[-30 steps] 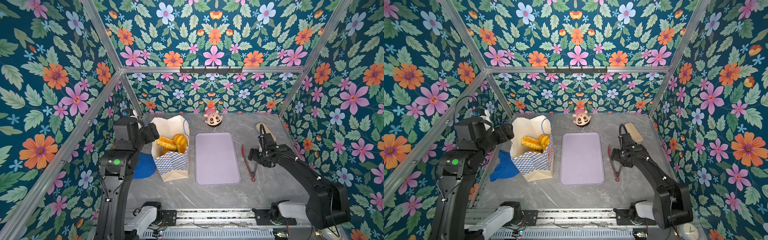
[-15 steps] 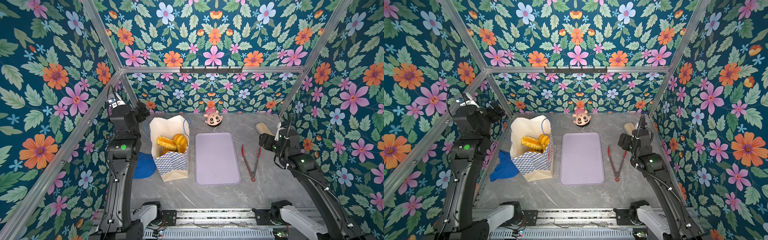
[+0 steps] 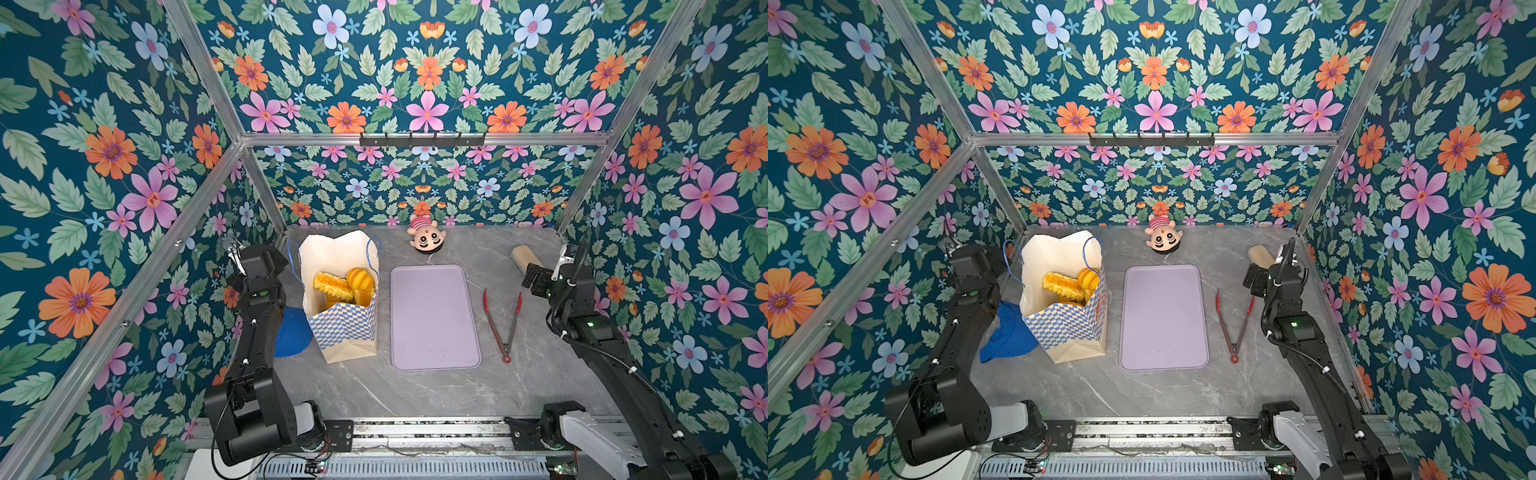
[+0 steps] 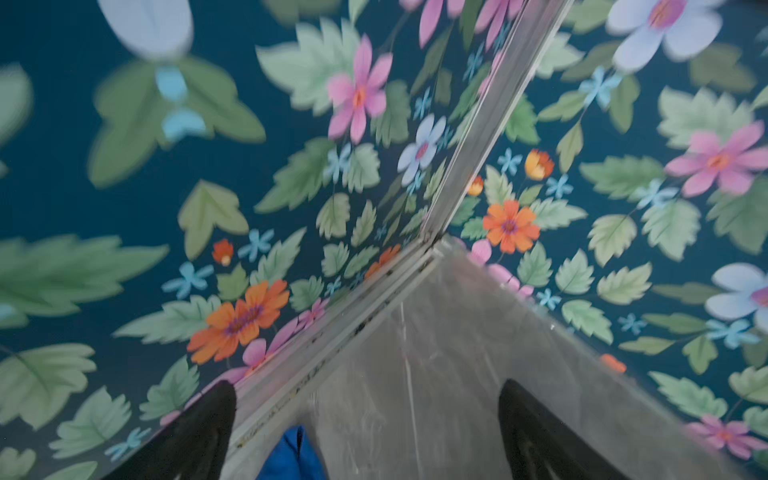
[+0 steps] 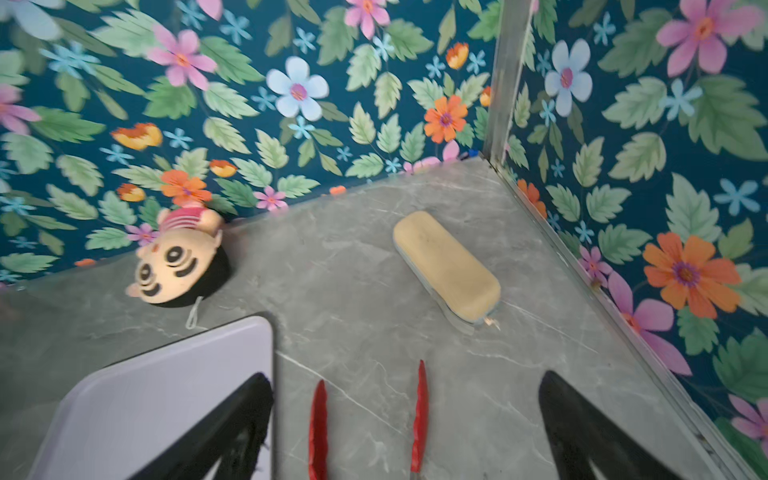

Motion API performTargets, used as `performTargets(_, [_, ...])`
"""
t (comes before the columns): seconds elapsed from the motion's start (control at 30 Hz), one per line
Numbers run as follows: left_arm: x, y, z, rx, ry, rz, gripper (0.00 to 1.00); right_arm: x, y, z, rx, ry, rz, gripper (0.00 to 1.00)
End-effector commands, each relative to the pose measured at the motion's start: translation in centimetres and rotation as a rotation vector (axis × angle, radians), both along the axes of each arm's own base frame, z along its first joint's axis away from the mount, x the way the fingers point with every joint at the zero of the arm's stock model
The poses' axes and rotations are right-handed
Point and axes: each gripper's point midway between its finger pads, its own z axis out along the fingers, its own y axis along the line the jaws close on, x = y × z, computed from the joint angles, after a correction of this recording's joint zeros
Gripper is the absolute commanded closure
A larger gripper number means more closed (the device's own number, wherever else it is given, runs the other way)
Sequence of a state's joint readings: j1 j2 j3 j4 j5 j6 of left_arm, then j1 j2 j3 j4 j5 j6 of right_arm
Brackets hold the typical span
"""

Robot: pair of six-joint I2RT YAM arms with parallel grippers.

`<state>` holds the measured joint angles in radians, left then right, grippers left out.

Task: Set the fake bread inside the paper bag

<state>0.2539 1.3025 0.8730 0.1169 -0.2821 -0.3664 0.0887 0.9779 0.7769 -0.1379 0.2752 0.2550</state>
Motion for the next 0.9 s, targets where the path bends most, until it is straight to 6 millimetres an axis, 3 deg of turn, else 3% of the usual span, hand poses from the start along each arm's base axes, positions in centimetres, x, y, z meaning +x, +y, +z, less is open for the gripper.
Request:
performTargets(0.0, [-0.6,0.4,-2.5,0.019,-0.041,0.025,0.01,1.1,-0.5,-1.9,-0.007,-0.016,-0.012,0.01])
performTargets(0.13, [-2.1,-0.3,-7.1,0.060,0.019,0.011,0.01,1.9,-1.6,-6.9,-0.029,0.078,-0.019,0.01])
performTargets(0.27, [-2.7,-2.0,-9.6,0.109,0.026,-0.040,0.01,2.7,-2.1,-11.0,-0.121,0.125,0.000,0.01])
performTargets(0.37, [-2.8,-3.5,-10.9,0.107,-0.006,-0.093,0.01,2.9,-2.0,-12.9,-0.124,0.134,0.009,0.01])
performTargets(0.47, [-1.9,-5.3,-11.7,0.125,0.001,-0.162,0.01,3.7,-1.5,-14.0,-0.122,0.115,0.041,0.01])
performTargets(0.63, [-0.3,-8.3,-10.7,0.219,-0.055,-0.246,0.01,4.9,-0.8,-14.3,-0.137,0.077,0.087,0.01])
performTargets(0.8, [0.4,-11.3,-10.8,0.319,-0.037,-0.330,0.01,3.4,-0.5,-13.7,-0.131,-0.023,0.101,0.01])
performTargets(0.87, [0.4,-11.4,-10.8,0.320,-0.033,-0.329,0.01,2.7,-0.5,-14.1,-0.131,-0.060,0.099,0.01])
